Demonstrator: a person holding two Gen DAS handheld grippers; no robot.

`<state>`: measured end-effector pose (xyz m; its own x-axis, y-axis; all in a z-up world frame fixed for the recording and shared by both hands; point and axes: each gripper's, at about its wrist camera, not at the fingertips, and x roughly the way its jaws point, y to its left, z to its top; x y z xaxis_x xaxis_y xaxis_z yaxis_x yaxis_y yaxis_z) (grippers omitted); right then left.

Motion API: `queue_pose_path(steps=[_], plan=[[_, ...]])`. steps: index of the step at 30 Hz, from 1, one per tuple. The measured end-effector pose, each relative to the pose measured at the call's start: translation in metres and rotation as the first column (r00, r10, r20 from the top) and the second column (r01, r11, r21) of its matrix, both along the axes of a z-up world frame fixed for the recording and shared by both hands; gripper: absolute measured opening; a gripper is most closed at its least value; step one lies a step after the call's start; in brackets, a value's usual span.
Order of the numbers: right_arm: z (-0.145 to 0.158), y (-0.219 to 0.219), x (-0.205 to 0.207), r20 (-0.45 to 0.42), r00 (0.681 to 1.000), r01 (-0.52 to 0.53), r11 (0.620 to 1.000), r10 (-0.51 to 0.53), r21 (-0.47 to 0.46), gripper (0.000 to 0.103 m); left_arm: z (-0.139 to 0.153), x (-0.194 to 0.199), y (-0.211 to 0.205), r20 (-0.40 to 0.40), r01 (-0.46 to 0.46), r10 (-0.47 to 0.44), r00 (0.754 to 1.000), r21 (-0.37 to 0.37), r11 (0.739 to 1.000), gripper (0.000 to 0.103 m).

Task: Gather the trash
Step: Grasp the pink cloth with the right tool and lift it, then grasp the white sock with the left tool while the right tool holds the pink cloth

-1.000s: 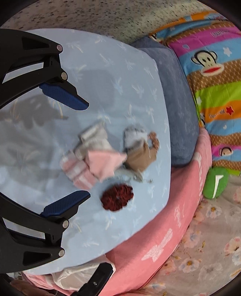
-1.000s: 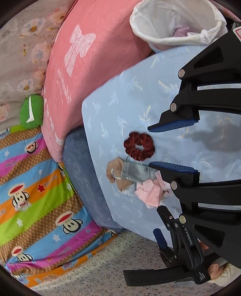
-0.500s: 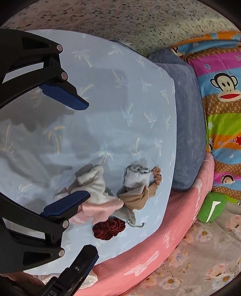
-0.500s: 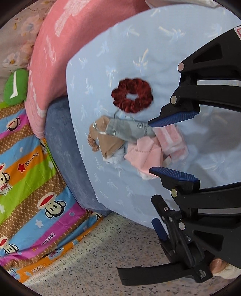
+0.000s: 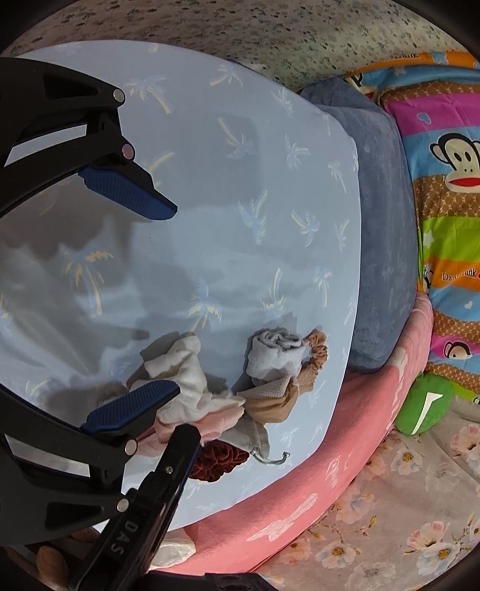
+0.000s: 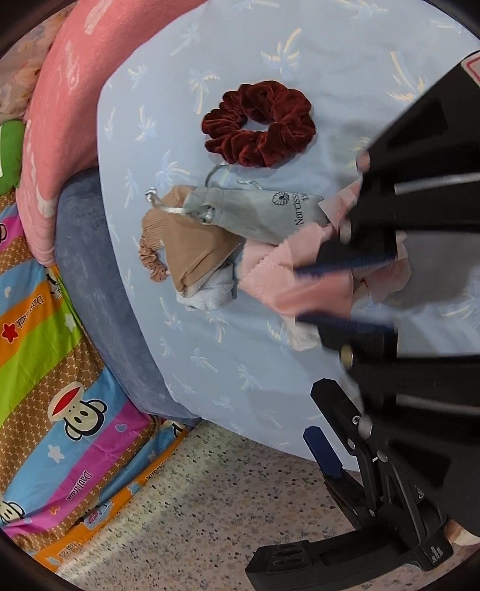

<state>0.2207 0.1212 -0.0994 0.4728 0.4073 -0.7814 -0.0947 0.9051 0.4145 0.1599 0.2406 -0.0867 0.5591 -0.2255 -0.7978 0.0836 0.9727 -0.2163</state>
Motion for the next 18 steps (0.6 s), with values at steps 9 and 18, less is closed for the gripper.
queue_pose_path(steps=[9,18], plan=[[0.033,-0.026,-0.019,0.097,0.993,0.065,0.998,-0.064,-0.013,0.003,-0.002,0.009,-0.036,0.005,0.083,-0.083,0.997,-0.031,0.996,0.084],[0.063,-0.051,-0.034,0.152,0.983,0.101,0.995,-0.099,-0.007,0.003,-0.014,0.024,-0.05,-0.065,0.099,-0.105,0.992,-0.087,0.991,0.022]])
